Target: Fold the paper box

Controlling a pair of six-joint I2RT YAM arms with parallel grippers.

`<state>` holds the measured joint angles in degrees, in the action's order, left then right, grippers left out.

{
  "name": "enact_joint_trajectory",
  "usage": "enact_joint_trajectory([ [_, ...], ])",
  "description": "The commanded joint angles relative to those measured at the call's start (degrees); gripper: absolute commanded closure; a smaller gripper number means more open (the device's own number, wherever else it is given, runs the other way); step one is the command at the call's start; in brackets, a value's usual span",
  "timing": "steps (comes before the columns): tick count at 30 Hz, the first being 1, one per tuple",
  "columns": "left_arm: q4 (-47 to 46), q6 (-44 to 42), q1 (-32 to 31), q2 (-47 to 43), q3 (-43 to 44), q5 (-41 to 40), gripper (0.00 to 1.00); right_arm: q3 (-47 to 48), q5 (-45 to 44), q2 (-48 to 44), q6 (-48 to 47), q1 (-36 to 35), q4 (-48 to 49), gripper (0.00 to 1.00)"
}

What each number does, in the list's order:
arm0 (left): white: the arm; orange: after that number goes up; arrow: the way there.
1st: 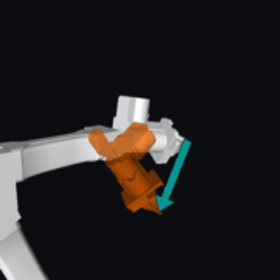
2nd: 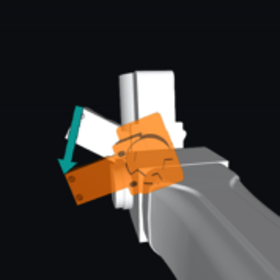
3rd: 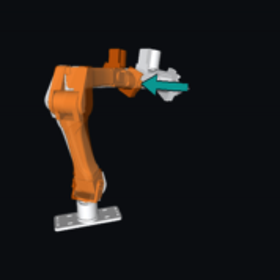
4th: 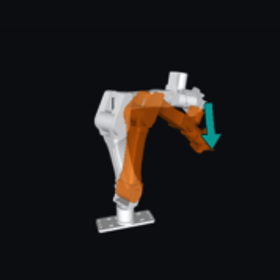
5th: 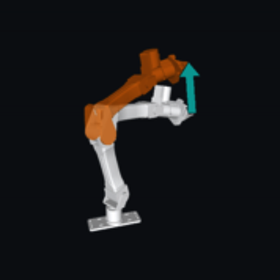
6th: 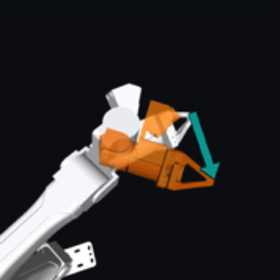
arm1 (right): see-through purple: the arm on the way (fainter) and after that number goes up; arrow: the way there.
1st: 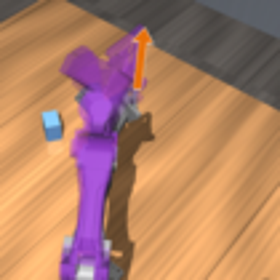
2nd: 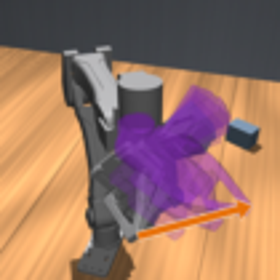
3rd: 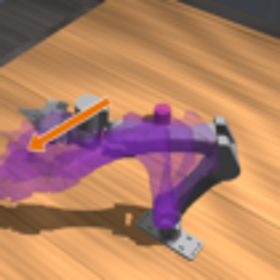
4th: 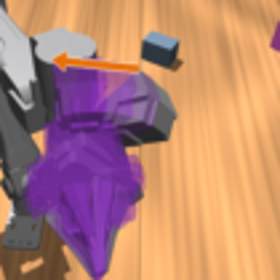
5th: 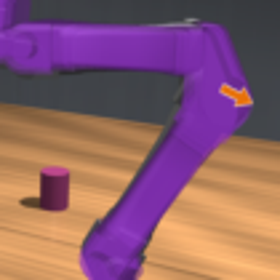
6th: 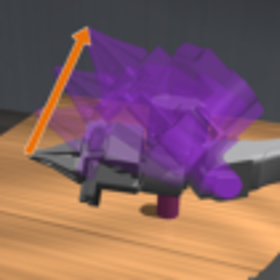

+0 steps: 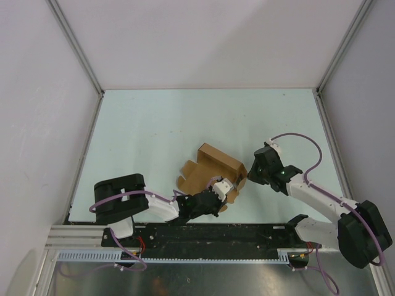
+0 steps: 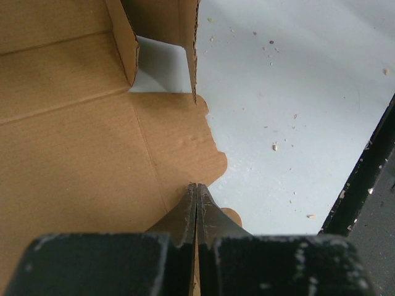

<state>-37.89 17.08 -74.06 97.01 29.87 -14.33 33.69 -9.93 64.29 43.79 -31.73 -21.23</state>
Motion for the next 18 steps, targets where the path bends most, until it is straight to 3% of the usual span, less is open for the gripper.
enact_joint_trajectory([
  [1, 2.82, 0.41, 0.32, 0.02, -0.16, -0.09, 1.00, -0.56, 3.77, 0.05, -1.95, 0.08, 5.06, 0.76],
  [18, 2.82, 0.32, 0.32, 0.20, 0.19, 0.18, 1.00, -1.70, 9.41, -0.05, -1.69, -1.41, 8.13, 0.76],
])
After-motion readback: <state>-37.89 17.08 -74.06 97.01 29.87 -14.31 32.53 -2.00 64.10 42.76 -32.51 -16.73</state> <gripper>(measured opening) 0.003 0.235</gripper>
